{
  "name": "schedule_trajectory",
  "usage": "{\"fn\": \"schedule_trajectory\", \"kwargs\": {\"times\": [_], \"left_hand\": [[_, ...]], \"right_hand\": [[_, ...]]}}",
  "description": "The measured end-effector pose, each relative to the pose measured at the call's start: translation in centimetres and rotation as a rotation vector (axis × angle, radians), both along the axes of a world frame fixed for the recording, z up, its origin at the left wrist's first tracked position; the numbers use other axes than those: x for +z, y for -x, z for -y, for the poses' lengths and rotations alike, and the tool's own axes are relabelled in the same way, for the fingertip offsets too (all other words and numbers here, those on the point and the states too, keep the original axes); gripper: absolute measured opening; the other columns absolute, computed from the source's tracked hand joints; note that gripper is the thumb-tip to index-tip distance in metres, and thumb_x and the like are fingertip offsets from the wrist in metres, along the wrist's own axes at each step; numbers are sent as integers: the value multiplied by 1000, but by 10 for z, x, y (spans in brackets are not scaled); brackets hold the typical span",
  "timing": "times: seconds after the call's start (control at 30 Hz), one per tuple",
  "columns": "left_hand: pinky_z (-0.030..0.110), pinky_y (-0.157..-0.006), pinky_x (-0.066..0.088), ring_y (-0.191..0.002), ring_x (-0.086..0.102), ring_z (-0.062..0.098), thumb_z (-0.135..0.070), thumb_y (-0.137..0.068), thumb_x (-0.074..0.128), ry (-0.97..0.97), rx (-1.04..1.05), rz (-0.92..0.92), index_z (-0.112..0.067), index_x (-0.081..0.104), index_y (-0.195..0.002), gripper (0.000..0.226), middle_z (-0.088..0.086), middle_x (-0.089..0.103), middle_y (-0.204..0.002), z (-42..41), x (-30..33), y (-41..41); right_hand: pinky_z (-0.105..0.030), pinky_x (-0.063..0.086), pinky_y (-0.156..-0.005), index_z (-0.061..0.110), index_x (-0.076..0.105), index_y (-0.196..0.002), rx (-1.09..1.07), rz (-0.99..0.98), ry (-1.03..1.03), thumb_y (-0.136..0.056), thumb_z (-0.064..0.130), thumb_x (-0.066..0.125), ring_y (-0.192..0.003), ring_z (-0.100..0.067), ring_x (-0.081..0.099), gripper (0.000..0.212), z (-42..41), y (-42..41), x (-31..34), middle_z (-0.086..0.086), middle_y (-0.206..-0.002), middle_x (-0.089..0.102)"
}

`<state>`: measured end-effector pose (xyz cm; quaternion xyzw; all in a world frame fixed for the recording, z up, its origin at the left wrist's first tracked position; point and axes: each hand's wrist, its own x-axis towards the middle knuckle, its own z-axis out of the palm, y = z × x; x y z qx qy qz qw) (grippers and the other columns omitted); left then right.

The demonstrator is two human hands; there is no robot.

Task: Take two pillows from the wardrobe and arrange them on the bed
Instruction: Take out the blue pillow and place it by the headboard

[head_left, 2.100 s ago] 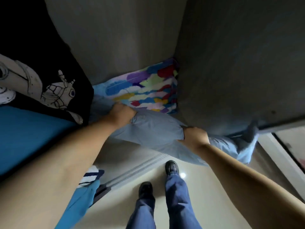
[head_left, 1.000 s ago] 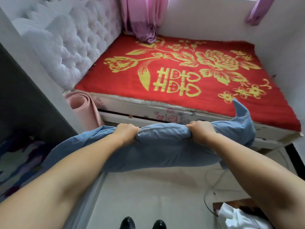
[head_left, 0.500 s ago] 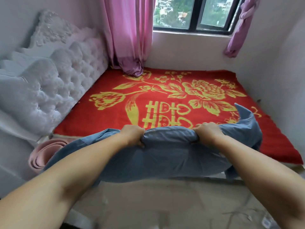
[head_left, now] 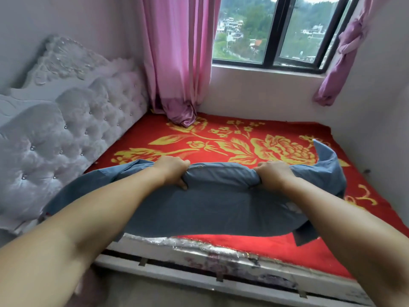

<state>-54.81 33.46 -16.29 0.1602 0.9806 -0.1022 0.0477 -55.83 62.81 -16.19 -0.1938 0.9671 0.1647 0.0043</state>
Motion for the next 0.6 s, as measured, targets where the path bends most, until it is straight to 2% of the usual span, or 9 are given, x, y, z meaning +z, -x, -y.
{"fn": "schedule_trajectory", "kwargs": {"times": [0.07,0.2,0.37,0.5,0.6], "left_hand": [[36,-69,48,-96,63,33,-54,-67,74,-16,17,-2,-10,49,-103,62,14,65,-105,3,-3,26],[33,-64,42,-96,64,32,-57,-66,73,-15,56,12,-12,50,-101,61,12,66,-104,19,-17,78],[31,-64,39,-98,64,32,-58,-63,74,-22,54,10,-13,51,-98,62,11,66,-106,50,-29,154],[33,-69,47,-99,64,31,-58,-64,73,-4,21,43,-14,53,-99,60,10,67,-107,77,-30,210],[30,-63,40,-97,64,30,-59,-64,73,-4,37,37,-15,52,-97,58,9,67,-105,97,-21,241]], "right_hand": [[-32,46,-83,30,63,-112,32,4,1,-91,40,53,-111,-23,62,25,3,32,1,3,-117,64],[-30,38,-75,31,63,-112,81,26,4,-92,40,53,-112,-21,61,24,20,94,0,5,-118,63],[-34,46,-86,31,63,-112,85,62,-13,-90,44,54,-112,-24,61,28,51,171,-9,2,-117,64],[-32,43,-83,30,64,-109,59,87,3,-87,51,55,-111,-24,62,32,76,223,-17,1,-115,65],[-34,46,-85,28,64,-110,70,75,21,-89,46,55,-111,-24,62,29,95,255,-14,0,-116,65]]}}
